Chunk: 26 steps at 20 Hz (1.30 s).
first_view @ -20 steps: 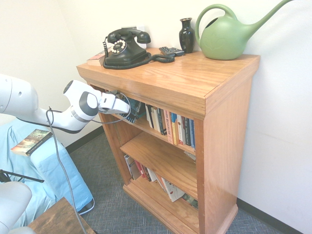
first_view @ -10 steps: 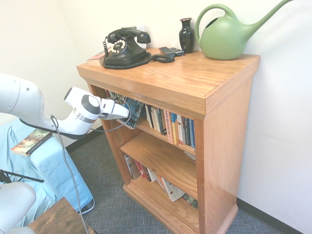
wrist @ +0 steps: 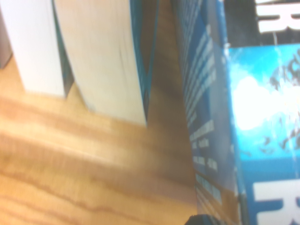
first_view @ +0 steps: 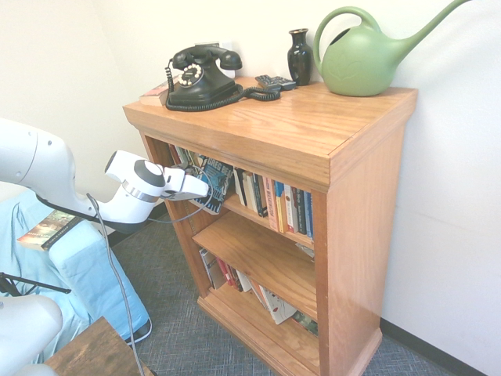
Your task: Put the book on the shelf
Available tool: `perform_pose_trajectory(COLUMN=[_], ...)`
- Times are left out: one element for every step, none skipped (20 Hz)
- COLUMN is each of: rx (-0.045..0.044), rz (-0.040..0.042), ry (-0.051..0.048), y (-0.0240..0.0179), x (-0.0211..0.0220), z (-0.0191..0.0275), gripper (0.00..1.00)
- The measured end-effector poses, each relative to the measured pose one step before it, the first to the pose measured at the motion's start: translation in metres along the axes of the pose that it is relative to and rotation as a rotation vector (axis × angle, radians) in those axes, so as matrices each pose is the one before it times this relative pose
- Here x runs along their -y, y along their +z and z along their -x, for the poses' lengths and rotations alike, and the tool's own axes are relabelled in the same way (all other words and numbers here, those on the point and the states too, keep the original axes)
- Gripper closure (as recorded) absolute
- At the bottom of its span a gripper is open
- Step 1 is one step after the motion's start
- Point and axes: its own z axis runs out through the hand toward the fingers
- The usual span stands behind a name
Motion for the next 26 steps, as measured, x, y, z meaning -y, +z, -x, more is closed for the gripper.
perform_pose_trajectory(rx=[-0.00773, -0.00965, -0.00725, -0.00575, -0.00648, -0.00602, -0.00453, -0.00404, -0.00355, 0.00203, 0.00542, 0.00528, 0.00333, 0.00327, 0.00173, 0.00046, -0.00209, -0.00115, 0.00001, -0.00045, -0.00011, 0.00107, 0.00102, -0.00051, -0.00115, -0.00061], rz=[-0.00325, -0.00409, -0.00088, -0.00084, 0.00168, 0.00176, 0.00154, 0.00193, 0.00209, -0.00200, -0.00753, 0.00034, 0.00128, 0.00092, -0.00041, 0.00097, 0.00019, -0.00111, -0.00360, -0.00335, -0.00124, 0.00018, 0.00215, 0.00085, -0.00119, -0.00094], ry=[0.00562, 0.00393, 0.00263, 0.00098, 0.00139, -0.00064, -0.00115, -0.00069, -0.00027, 0.00876, 0.00561, 0.00248, 0.00033, 0.00031, 0.00077, 0.00014, -0.00058, 0.00039, -0.00303, -0.00543, -0.00341, -0.00202, -0.00121, -0.00127, -0.00111, -0.00171], y=[-0.00003, 0.00017, 0.00107, 0.00155, 0.00168, 0.00159, 0.00145, 0.00140, 0.00160, 0.00122, 0.00065, 0.00192, 0.00199, 0.00176, 0.00159, 0.00206, 0.00151, 0.00082, 0.00025, 0.00033, 0.00084, 0.00114, 0.00125, 0.00084, 0.00035, 0.00019], x=[0.00278, 0.00269, 0.00147, 0.00137, 0.00211, 0.00267, 0.00298, 0.00298, 0.00276, 0.00231, 0.00168, 0.00150, 0.00259, 0.00222, 0.00230, 0.00182, 0.00229, 0.00291, 0.00315, 0.00332, 0.00230, 0.00149, 0.00041, 0.00020, 0.00034, 0.00035], z=[-0.00351, -0.00391, -0.00258, -0.00157, -0.00150, -0.00065, 0.00032, 0.00000, -0.00057, -0.00172, -0.00448, -0.00153, -0.00104, -0.00122, -0.00192, -0.00202, -0.00318, -0.00342, -0.00248, -0.00125, 0.00001, 0.00108, 0.00162, 0.00114, 0.00099, 0.00101], gripper=[1.00, 1.00, 1.00, 1.00, 1.00, 1.00, 1.00, 1.00, 1.00, 1.00, 1.00, 1.00, 1.00, 1.00, 1.00, 1.00, 1.00, 1.00, 1.00, 1.00, 1.00, 1.00, 1.00, 1.00, 1.00, 1.00])
